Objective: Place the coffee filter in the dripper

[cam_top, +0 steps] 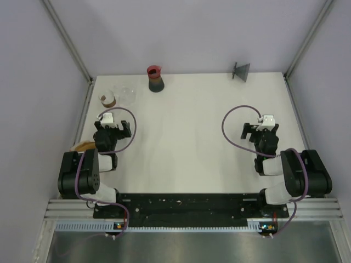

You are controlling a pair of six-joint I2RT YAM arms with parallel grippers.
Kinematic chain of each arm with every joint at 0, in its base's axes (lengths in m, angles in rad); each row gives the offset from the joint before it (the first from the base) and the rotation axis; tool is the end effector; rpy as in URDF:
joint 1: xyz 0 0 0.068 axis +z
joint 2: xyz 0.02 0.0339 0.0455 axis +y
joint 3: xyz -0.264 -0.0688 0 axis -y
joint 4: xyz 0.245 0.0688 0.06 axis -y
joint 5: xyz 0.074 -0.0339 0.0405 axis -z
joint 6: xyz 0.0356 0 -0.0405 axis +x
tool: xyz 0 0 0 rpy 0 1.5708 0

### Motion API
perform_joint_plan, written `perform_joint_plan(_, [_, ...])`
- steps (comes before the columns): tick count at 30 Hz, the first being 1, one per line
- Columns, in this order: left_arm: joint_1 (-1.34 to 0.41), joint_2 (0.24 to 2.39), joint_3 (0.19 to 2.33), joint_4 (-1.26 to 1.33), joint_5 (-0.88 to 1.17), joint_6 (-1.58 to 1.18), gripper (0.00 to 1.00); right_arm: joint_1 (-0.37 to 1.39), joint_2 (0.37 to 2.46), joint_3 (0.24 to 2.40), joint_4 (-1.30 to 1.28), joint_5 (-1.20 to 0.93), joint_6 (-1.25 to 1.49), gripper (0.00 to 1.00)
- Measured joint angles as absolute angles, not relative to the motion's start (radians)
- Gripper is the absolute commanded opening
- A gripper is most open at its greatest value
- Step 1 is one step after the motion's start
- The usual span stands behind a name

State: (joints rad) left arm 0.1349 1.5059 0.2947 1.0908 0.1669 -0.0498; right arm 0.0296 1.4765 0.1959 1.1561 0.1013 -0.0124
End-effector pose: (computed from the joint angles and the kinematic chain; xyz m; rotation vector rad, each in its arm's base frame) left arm 0.2521 0.0282 0.1556 -0.0310 1.6898 -0.0773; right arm 0.2313 0.0032 0.1452 0.0402 1.6947 -0.0730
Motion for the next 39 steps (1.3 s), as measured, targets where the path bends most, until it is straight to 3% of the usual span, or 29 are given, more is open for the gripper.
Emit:
perform_joint_plan(4, [0.135, 1.506, 0.295, 1.091, 0.167, -0.050, 0.99, 0.030, 1.425, 0.239, 1.004, 0.099, -0.010, 0.99])
perform_joint_plan(6, [0.135, 1.506, 0.295, 1.090, 0.167, -0.049, 0.93, 0.030, 1.397, 0.315, 0.879, 0.096, -0.006, 0.99])
perform_joint_plan(12, [0.136, 1.469, 0.292, 1.043, 0.160, -0.055, 0.94, 0.030, 1.335, 0.550, 0.607, 0.076, 0.080, 0.99])
perform_joint_plan(22, [0.137, 1.148, 0.579, 0.381, 0.190, 0.019, 0.77, 0.037, 1.331, 0.927, 0.134, 0.043, 0.230, 0.95])
perform_joint_plan(27, [0.126, 1.178, 0.913, -0.064, 0.405, 0.115, 0.74, 0.048, 1.341, 1.039, 0.000, 0.025, 0.247, 0.96])
perform_joint_plan(31, [0.033, 1.314, 1.196, -0.273, 0.440, 0.163, 0.78, 0.050, 1.389, 1.108, -0.076, 0.017, 0.239, 0.97])
perform_joint_plan(39, [-0.185, 1.943, 2.033, -0.614, 0.357, 0.291, 0.83, 0.050, 1.508, 1.208, -0.180, -0.033, 0.173, 0.98])
